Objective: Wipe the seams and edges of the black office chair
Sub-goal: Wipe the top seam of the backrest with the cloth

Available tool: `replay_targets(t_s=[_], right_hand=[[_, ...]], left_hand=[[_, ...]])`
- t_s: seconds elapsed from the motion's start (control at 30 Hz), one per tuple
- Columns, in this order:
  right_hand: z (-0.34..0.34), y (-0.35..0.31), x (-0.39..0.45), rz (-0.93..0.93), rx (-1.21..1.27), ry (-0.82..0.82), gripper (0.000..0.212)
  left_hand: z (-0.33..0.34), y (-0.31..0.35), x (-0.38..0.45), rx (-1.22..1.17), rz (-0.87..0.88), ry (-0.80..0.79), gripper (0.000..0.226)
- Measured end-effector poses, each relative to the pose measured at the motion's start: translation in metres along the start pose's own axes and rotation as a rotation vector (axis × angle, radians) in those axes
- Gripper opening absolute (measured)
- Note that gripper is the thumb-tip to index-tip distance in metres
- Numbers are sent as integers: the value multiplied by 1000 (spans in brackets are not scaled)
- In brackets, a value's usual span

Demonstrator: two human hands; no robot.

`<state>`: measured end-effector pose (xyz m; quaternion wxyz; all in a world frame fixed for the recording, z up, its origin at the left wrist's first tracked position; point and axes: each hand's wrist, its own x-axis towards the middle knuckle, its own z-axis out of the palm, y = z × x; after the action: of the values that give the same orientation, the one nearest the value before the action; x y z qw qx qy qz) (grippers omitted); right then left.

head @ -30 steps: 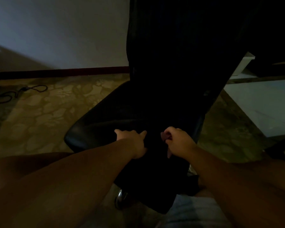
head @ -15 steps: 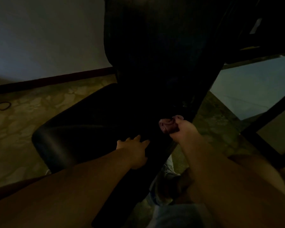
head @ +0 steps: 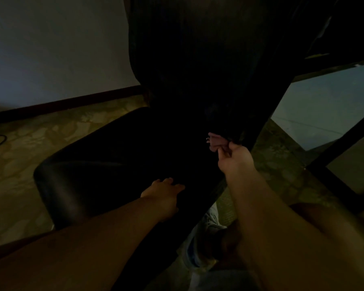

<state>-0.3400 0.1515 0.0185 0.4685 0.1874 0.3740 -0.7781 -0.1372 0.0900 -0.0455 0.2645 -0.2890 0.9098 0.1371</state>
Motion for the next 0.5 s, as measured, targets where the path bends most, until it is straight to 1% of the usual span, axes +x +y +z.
replay_targets(t_s=[0.07, 0.13, 0.17, 0.23, 0.3, 0.37, 0.43, 0.5], right_hand=[[0, 6, -9, -64, 24, -15, 28], [-2, 15, -10, -124, 71, -100, 26], [-2, 18, -10, -145, 97, -145, 30], [2, 19, -11, -177, 121, -194, 33], [8, 19, -14, -199, 128, -206, 29], [12, 20, -12, -190, 116, -181, 31], [12, 20, -6, -150, 114, -104, 33], [8, 21, 1, -94, 91, -7, 23]], left_hand=[[5, -4, 8, -16, -19, 5, 83], [12, -7, 16, -5, -39, -2, 86], [13, -8, 18, 5, -46, -1, 87], [14, -7, 19, 12, -53, 4, 86], [15, -6, 17, -5, -56, -4, 84], [15, -5, 15, -11, -56, -3, 82], [17, -6, 17, 3, -54, 6, 84], [20, -9, 21, -2, -49, 6, 85]])
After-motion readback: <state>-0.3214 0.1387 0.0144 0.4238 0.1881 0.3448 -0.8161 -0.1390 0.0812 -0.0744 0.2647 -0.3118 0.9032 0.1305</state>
